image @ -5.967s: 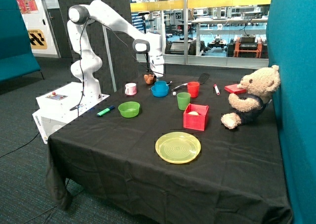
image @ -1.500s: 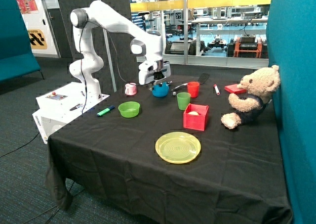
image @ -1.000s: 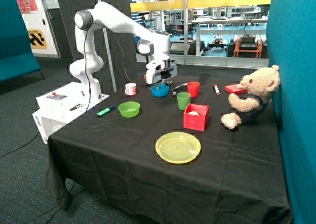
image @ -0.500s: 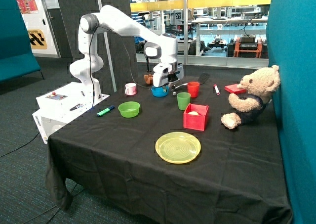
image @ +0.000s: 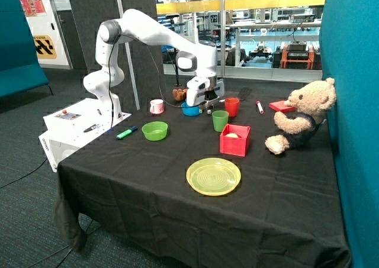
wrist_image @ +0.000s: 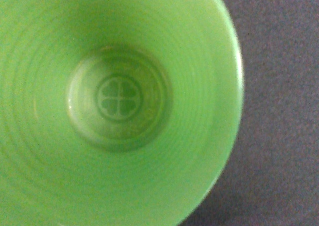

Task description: Match the cups with the appropriate bowls

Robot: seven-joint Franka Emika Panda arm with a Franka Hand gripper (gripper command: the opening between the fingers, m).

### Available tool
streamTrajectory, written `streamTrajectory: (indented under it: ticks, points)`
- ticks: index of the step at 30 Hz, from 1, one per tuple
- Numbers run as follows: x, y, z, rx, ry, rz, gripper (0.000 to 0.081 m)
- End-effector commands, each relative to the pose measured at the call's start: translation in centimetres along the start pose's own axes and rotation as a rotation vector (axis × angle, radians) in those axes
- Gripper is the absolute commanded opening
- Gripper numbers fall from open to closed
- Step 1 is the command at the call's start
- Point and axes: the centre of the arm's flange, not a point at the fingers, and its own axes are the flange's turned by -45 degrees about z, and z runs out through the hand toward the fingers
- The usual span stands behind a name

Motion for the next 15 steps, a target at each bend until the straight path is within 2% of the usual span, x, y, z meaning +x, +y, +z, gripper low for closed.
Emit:
streamTrajectory:
  ticks: [1, 3, 15]
  points:
    - [0.5, 0.5, -0.1, 0.0036, -0.0023, 0.001, 0.0511]
    - [0.5, 0.5, 0.0, 0.0036, -0.0023, -0.003, 0.0491]
    - [0.6, 0.7, 0.9, 0.0036, -0.0023, -0.008, 0.0497]
